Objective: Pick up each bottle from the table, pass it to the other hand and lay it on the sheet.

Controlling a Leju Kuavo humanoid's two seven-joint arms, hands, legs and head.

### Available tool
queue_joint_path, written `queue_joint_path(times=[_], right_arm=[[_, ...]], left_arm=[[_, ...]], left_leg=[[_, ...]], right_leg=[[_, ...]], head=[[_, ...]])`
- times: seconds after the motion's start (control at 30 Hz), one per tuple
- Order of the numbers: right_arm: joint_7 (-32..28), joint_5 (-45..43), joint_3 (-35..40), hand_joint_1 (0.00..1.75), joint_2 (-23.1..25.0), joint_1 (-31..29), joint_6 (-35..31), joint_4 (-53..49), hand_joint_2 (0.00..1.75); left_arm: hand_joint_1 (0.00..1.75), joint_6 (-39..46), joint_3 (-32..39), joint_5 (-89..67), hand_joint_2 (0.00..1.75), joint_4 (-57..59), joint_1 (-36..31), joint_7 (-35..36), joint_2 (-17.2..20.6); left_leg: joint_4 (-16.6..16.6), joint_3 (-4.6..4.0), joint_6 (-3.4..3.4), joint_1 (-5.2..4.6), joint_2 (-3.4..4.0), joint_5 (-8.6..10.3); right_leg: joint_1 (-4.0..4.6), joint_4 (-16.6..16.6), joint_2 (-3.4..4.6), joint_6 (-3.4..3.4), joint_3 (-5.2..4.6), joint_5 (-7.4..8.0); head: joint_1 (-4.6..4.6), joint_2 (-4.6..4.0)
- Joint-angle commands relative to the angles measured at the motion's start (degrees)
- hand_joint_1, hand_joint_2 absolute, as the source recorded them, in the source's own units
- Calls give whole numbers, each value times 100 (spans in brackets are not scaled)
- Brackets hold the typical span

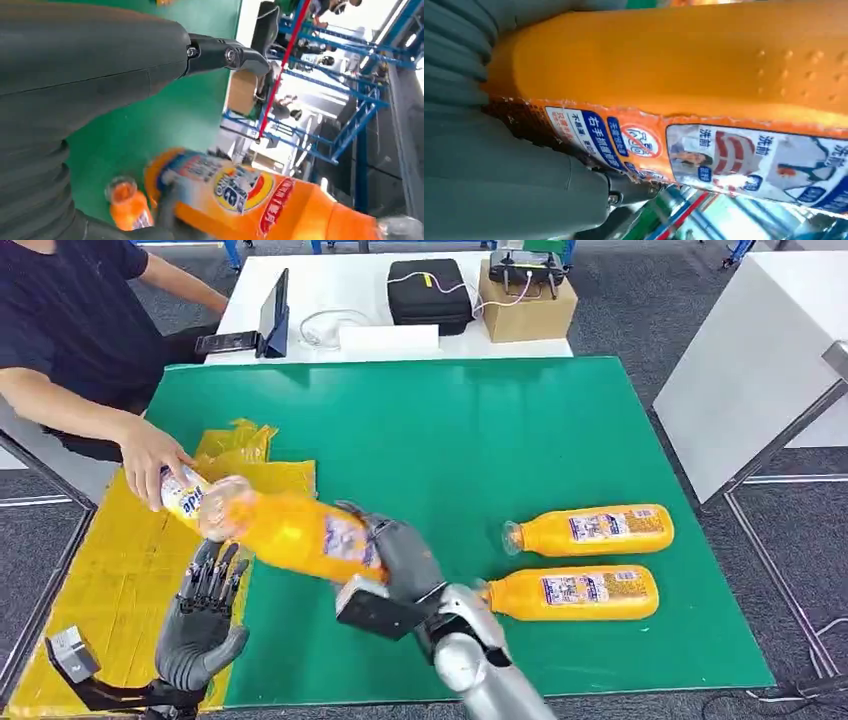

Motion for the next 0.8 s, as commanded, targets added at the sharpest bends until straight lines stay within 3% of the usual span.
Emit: queue_joint_path(times=[0.03, 0.43, 0.8], right_arm=[[-66, 44, 1631, 175, -7, -58, 254, 213, 175], [-210, -201, 2138, 175, 196, -373, 431, 1403, 175], [-222, -206, 2181, 175, 202, -371, 462, 1457, 175]], left_arm=[[0, -171, -267, 307, 175, -102, 238, 51, 51], [0, -240, -1123, 909, 175, -188, 233, 191, 250], [0, -191, -1234, 946, 175, -177, 214, 124, 330]], left_leg=[[-3, 32, 5, 6, 24, -14], [-11, 33, 2, 5, 10, -7], [-5, 18, 2, 3, 12, -4]], right_leg=[[9, -9, 17, -9, 29, -4], [8, -12, 1, -13, 31, -4], [5, -7, -3, -8, 15, -3]], head=[[2, 0], [-2, 0], [2, 0]])
